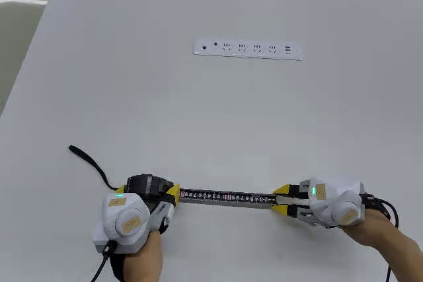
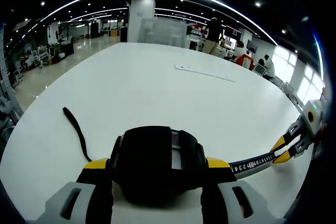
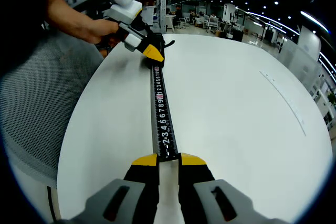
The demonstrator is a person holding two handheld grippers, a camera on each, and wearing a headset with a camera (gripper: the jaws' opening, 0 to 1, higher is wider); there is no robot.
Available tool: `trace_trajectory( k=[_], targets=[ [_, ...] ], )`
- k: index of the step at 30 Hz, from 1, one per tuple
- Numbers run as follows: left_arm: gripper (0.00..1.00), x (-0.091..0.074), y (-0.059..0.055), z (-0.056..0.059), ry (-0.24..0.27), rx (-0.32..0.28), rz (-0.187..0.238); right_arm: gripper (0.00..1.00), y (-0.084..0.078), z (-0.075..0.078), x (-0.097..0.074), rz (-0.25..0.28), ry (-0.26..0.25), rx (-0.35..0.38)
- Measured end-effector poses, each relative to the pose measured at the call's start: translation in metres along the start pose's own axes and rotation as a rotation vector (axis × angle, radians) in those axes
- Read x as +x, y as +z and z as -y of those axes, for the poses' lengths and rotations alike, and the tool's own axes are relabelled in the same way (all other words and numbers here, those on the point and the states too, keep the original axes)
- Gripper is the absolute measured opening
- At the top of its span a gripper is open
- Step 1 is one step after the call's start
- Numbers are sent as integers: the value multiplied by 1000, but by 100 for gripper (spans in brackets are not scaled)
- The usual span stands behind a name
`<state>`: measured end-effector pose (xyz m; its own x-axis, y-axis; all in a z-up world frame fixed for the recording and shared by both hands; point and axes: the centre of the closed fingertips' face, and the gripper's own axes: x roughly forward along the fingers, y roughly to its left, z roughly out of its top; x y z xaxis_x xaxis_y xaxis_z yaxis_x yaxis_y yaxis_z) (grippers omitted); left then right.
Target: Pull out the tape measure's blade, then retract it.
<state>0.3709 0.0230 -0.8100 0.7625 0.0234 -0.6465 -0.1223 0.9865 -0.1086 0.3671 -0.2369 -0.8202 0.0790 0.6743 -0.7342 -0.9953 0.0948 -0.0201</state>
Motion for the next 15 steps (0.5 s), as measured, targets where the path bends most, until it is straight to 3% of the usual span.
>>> trace_trajectory(
  k=[15],
  targets=[
    [65,-1,0,1,1,1,-10,11,6,0,5,7,0,5]
  ],
)
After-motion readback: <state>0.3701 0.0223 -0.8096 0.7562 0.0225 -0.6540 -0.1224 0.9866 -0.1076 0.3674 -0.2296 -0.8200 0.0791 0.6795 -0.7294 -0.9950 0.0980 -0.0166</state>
